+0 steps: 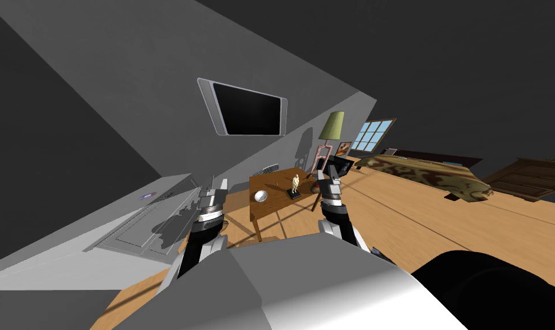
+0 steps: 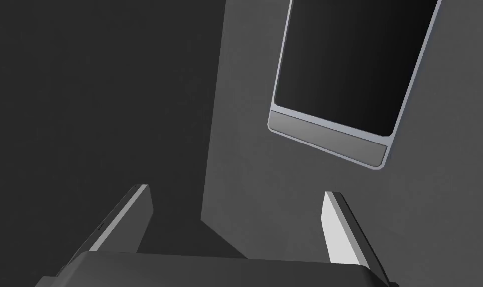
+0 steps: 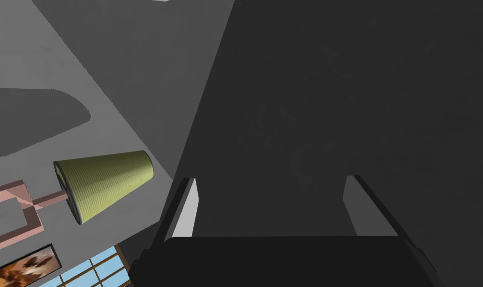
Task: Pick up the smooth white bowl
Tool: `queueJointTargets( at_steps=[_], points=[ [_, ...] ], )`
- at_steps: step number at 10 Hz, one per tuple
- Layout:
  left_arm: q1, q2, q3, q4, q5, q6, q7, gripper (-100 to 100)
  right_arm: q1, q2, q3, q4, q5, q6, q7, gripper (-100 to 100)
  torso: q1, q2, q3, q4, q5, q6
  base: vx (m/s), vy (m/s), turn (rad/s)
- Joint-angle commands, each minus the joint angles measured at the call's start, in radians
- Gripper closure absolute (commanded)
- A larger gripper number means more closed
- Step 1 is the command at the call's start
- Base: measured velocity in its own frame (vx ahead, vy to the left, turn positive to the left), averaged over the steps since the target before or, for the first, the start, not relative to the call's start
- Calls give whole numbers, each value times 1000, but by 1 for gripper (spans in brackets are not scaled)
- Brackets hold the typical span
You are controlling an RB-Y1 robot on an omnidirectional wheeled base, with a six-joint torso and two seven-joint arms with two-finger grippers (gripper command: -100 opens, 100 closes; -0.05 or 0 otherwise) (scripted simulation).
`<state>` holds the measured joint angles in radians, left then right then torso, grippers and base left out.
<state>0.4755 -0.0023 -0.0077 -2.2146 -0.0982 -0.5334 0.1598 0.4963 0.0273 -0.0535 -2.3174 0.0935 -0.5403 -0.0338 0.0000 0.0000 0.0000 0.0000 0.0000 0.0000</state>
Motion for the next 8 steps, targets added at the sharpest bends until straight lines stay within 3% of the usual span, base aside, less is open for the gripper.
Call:
queueJointTargets(
  at_steps=[1,8],
  points=[
    [-28,41,6,24,-2,28,-13,-100,0,0,0,0,0,0,0,0,0,0,0,0,0,0,-14,1,-1],
    [-159,127,35,155,-6,173,-73,-100,0,0,0,0,0,0,0,0,0,1,1,0,0,0,-24,-4,-5]
  ],
)
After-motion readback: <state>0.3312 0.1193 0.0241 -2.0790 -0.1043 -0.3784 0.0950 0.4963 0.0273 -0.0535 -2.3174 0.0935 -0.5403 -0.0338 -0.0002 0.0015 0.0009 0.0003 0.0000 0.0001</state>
